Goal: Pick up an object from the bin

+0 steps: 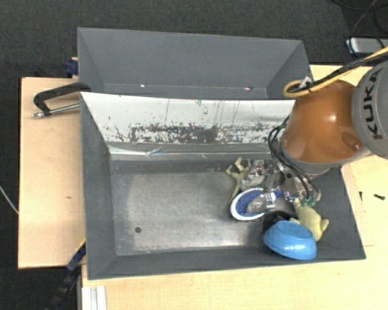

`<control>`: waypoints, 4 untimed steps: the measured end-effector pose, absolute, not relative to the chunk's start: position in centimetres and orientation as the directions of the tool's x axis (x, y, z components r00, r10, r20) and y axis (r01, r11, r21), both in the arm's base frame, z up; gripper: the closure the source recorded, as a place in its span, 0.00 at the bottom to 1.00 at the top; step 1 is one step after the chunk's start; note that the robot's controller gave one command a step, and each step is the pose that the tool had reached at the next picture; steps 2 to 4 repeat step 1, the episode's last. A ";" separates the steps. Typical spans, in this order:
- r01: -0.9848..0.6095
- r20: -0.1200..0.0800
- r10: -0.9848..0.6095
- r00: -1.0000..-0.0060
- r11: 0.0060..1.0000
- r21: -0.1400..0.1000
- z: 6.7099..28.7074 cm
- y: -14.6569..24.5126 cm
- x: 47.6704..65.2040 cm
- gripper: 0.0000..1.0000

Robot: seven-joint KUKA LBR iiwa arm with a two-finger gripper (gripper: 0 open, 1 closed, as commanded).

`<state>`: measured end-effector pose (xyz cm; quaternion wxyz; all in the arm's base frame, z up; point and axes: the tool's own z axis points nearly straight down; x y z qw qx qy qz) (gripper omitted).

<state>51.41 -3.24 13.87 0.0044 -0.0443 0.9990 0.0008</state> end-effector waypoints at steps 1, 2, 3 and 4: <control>-0.088 -0.011 -0.088 -0.996 0.996 0.000 16.5 -3.2 51.6 1.00; -0.088 -0.011 -0.088 -0.996 0.996 0.000 16.5 -3.2 51.6 1.00; -0.088 -0.011 -0.088 -0.996 0.996 0.000 16.5 -3.2 51.6 1.00; -0.088 -0.011 -0.088 -0.996 0.996 0.000 16.5 -3.2 51.6 1.00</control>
Offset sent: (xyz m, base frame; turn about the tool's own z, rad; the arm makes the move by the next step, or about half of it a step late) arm -0.0001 -0.0001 0.0241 0.0000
